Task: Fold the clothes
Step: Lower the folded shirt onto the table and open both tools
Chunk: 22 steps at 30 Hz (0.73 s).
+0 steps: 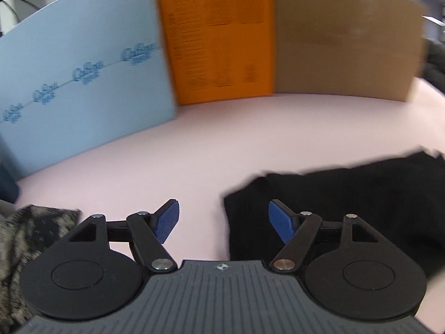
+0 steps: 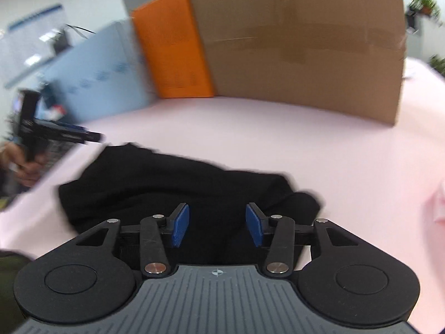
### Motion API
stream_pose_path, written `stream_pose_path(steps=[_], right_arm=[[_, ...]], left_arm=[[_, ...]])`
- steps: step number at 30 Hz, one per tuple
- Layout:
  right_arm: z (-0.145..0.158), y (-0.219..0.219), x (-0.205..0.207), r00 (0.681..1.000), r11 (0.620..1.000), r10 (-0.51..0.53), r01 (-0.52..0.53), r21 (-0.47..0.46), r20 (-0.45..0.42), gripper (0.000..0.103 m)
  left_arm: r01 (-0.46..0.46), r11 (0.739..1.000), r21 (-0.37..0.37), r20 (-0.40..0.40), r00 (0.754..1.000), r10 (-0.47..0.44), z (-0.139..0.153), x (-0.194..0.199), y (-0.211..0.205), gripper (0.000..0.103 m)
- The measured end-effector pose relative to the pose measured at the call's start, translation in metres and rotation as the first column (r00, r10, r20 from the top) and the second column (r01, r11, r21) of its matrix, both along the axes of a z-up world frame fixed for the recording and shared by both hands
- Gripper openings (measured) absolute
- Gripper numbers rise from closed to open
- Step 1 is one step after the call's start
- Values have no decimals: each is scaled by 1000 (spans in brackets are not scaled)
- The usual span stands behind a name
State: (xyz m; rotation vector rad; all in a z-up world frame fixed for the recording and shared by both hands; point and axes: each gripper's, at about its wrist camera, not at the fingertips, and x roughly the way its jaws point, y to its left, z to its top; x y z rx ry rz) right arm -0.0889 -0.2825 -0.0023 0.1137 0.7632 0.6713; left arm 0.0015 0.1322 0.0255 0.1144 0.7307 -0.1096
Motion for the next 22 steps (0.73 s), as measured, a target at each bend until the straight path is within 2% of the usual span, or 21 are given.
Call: stream_pose_path(steps=[2,5,8,11,13,14,15,19,21,22], right_arm=[[-4,0,-15,998,998,47,-45,33,-43,43],[-13,12,-30,994,994,102,-103,-29,-29,43],[-17,29,-40,989,983,148,-145,-108,13,43],[-16,50,-42,969,960,231,-212,-183,88,43],[-18,61,-39,960,937,265,-233,-262,95,39],[-20,66,-35,956,923,278,-238,-303,96,12],[-21,70,-30,952,907,289,-241,-344,97,3],[6,70,-42,914,859,364,-256,-443,177,3],[10,66,-50,896,816,420,-303,-492,145,3],[6,65,-52,891,788,445,-338,-515,96,4]], left_arm=[[127,992,16,13,992,-127,0,-34,-8,70],[298,949,98,17,953,-301,-5,-72,-32,71],[356,924,138,-3,933,-359,-13,-83,-59,71],[342,932,121,-19,940,-342,-22,-74,-69,71],[328,938,107,-37,945,-326,-27,-62,-71,71],[323,940,108,-51,946,-319,-30,-57,-71,71],[315,942,113,-62,949,-309,-32,-55,-72,71],[290,951,103,-85,956,-282,-39,-52,-68,72],[282,954,102,-82,958,-275,-40,-54,-67,76],[278,956,99,-80,959,-271,-40,-54,-66,77]])
